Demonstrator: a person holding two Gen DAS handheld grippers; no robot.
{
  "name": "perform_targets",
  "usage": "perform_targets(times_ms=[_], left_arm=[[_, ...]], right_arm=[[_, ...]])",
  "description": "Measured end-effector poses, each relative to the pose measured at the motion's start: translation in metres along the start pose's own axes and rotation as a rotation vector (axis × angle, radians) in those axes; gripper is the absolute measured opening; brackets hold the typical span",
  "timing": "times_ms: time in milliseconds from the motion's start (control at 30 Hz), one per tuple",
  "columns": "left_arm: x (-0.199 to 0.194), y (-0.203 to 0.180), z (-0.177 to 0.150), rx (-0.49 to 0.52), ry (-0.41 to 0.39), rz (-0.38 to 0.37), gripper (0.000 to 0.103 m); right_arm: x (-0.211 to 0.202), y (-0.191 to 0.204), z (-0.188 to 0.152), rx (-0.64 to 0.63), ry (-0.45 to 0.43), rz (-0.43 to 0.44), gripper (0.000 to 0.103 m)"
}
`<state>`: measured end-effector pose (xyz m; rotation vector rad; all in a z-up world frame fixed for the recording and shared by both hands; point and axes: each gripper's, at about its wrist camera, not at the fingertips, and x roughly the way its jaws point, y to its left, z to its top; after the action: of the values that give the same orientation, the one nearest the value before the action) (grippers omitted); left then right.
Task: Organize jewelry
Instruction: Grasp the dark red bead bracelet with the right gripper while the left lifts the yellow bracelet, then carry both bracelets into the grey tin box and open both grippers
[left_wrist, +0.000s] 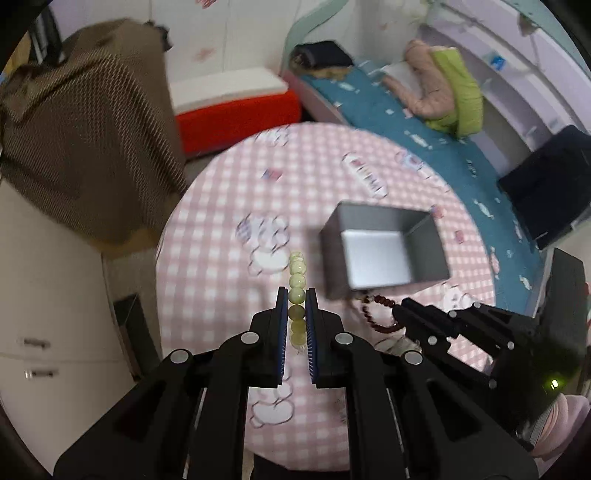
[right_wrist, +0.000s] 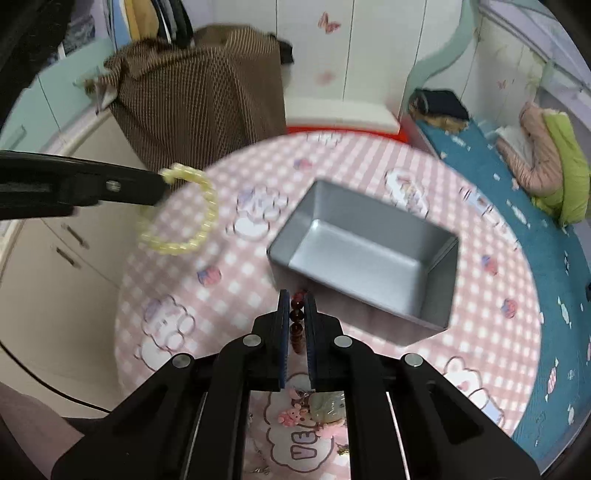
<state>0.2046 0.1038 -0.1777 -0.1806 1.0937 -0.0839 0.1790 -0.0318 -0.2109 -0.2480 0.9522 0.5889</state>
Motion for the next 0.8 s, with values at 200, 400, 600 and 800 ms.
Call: perform_targets(times_ms=[200,400,600,800], left_arm=[[-0.009,-0.024,0.024,0.058,-0.048,-0.088,0.009],[0.005,-0.048,0.038,0.107,-0.034,-0.162,0.009],[0.039,-0.064,0.050,0.121,0.011,-0.198,0.009],[0.083,-0.073,0.054,0.134,0.086,-0.186,0.009]], right_arm=[[-0.034,-0.015,0.019,0.080,-0.098,-0.025,0.007],[-0.059,-0.036,0.027,0.162,-0.191,-0.098,0.007],[-0.062,-0.063,0.023,0.233,-0.203,-0.170,0.007],[-0.058,-0.077,0.022,0.278,-0.193,-0.186,0.007]])
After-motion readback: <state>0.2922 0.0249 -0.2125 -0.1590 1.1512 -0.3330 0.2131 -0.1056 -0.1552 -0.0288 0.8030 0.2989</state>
